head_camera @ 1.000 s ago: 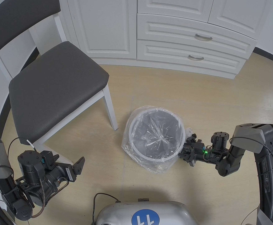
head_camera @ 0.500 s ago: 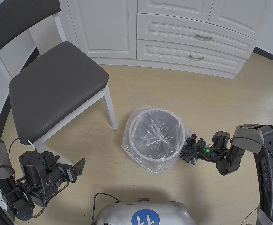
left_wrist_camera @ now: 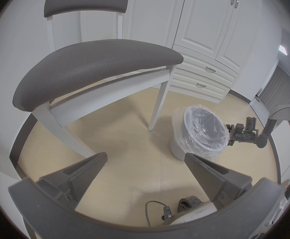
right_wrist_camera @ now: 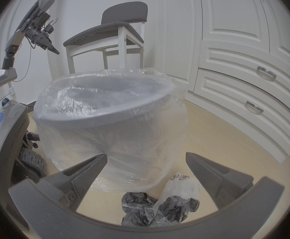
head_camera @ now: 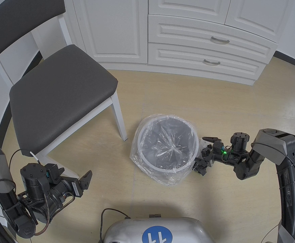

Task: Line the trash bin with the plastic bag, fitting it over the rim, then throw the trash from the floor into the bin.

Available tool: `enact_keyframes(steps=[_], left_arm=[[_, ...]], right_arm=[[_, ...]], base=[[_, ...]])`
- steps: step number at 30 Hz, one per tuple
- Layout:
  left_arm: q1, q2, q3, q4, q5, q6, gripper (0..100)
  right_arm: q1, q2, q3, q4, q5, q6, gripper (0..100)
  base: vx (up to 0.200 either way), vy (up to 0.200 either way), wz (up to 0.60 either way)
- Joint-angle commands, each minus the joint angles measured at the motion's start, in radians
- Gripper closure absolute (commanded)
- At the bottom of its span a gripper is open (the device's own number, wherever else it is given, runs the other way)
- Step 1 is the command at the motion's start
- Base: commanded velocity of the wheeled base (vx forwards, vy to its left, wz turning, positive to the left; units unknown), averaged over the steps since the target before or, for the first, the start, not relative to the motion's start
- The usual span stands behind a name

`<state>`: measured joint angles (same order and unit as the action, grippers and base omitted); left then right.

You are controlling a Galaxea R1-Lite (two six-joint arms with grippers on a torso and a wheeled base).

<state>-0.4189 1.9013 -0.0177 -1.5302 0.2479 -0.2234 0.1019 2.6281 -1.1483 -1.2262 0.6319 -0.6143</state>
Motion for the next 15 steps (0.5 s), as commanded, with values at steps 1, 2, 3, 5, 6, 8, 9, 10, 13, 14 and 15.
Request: enact_keyframes(steps=[1, 2, 3, 5, 6, 8, 9, 10, 13, 14, 15], left_arm=[[-0.004, 0.001, 0.018, -0.001, 0.001, -0.001, 0], [-0.011, 0.004, 0.018, -0.001, 0.001, -0.001, 0], [-0.014, 0.005, 0.018, -0.001, 0.001, -0.001, 0], [-0.015, 0.007, 0.018, -0.001, 0.001, -0.001, 0], [-0.018, 0.007, 0.018, -0.001, 0.001, -0.001, 0], [-0.023, 0.007, 0.018, -0.001, 0.001, -0.002, 0], [-0.023, 0.007, 0.018, -0.001, 0.001, -0.002, 0], [-0.023, 0.005, 0.018, -0.001, 0.001, -0.001, 0], [-0.024, 0.005, 0.018, -0.001, 0.001, -0.001, 0], [-0.027, 0.005, 0.018, -0.001, 0.001, -0.001, 0], [-0.027, 0.004, 0.018, -0.001, 0.001, -0.001, 0]], right_arm=[[0.007, 0.024, -0.054, 0.007, 0.002, -0.001, 0], [0.009, 0.033, -0.074, 0.024, 0.002, -0.001, 0], [0.012, 0.036, -0.087, 0.042, 0.003, -0.004, 0], [0.018, 0.041, -0.1, 0.073, 0.011, -0.01, 0], [0.019, 0.046, -0.106, 0.083, 0.011, -0.018, 0], [0.021, 0.052, -0.11, 0.088, 0.011, -0.038, 0], [0.021, 0.053, -0.11, 0.089, 0.014, -0.045, 0], [0.021, 0.053, -0.103, 0.089, 0.025, -0.051, 0], [0.019, 0.05, -0.097, 0.088, 0.061, -0.053, 0], [0.019, 0.049, -0.094, 0.088, 0.081, -0.051, 0], [0.019, 0.047, -0.093, 0.088, 0.091, -0.051, 0]], base=[[0.0, 0.0, 0.0], [0.0, 0.0, 0.0], [0.0, 0.0, 0.0], [0.0, 0.0, 0.0], [0.0, 0.0, 0.0], [0.0, 0.0, 0.0], [0.0, 0.0, 0.0], [0.0, 0.0, 0.0], [0.0, 0.0, 0.0], [0.0, 0.0, 0.0], [0.0, 0.0, 0.0]])
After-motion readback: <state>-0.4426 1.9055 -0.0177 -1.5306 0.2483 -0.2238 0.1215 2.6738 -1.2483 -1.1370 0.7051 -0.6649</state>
